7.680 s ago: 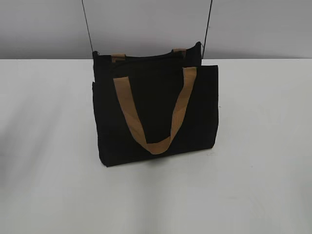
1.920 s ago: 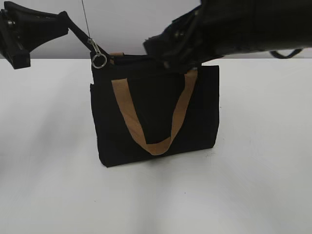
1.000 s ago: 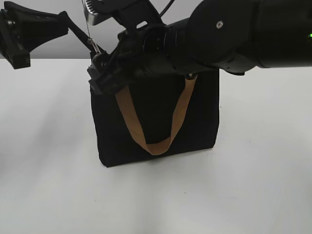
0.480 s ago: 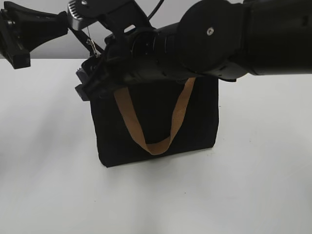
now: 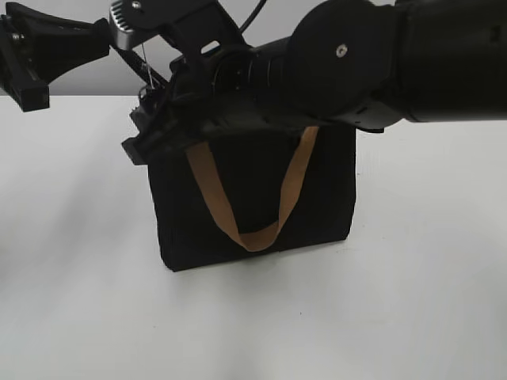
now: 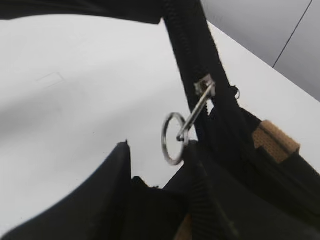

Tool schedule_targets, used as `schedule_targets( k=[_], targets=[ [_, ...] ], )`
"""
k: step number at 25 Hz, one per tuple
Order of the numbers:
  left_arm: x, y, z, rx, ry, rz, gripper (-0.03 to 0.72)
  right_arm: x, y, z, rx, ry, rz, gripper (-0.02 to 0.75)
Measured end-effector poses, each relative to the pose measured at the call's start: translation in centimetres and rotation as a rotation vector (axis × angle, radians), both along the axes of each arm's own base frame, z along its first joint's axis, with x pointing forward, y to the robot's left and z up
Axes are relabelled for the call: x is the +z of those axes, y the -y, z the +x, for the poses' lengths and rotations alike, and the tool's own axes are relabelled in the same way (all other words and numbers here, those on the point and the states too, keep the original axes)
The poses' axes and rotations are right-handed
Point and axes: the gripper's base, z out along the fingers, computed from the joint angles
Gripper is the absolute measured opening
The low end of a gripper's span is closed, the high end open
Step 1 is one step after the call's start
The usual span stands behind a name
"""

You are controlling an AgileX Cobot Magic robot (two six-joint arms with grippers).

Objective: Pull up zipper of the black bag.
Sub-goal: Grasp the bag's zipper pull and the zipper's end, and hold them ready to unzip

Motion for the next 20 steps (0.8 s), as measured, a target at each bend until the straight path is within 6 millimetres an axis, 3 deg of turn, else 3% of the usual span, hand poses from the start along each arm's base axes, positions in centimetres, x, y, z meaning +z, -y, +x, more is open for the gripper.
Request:
schedule_targets(
  k=[9, 20],
  targets=[
    [-0.02, -0.04, 0.04, 0.007, -0.002, 0.002, 0.028, -0.05, -0.05, -0.09, 0.007, -0.005, -0.004, 0.115],
    [-0.04, -0.06, 0.06, 0.010, -0.002, 0.003, 0.028, 0.25, 0.03, 0.22, -0.056, -0.016, 0.060, 0.102]
  ],
)
